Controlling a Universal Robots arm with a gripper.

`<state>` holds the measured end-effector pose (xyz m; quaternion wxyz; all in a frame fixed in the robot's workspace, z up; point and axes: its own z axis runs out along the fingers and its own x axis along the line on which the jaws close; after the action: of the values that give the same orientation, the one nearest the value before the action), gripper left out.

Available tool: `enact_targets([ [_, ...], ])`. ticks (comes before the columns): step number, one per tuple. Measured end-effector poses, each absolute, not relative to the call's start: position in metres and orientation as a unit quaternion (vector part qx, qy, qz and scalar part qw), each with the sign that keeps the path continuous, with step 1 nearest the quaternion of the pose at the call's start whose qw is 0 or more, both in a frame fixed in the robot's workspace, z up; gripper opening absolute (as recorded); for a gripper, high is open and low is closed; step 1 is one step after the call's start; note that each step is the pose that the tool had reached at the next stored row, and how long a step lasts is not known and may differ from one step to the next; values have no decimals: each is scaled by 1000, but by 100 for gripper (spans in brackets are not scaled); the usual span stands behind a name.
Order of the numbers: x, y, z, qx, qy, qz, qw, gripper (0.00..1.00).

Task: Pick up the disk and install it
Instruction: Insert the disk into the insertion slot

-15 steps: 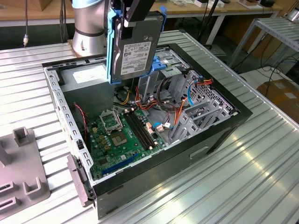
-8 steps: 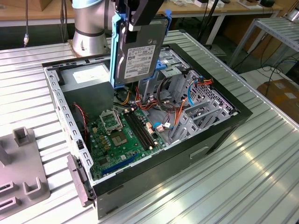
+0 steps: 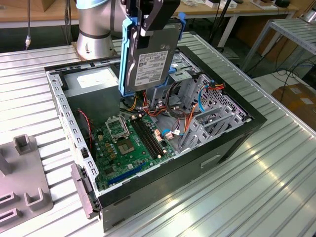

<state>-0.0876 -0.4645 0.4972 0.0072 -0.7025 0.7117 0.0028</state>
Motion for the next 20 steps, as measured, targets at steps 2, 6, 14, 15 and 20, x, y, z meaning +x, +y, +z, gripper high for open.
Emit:
enact_targets([
  [2, -87, -469, 497, -702, 712, 3, 7, 37],
  [6, -86, -475, 497, -702, 712, 3, 7, 37],
  [14, -83, -486, 497, -702, 712, 3, 7, 37],
  [15, -83, -488, 497, -702, 712, 3, 7, 37],
  [20, -82, -493, 497, -702, 712, 3, 7, 37],
])
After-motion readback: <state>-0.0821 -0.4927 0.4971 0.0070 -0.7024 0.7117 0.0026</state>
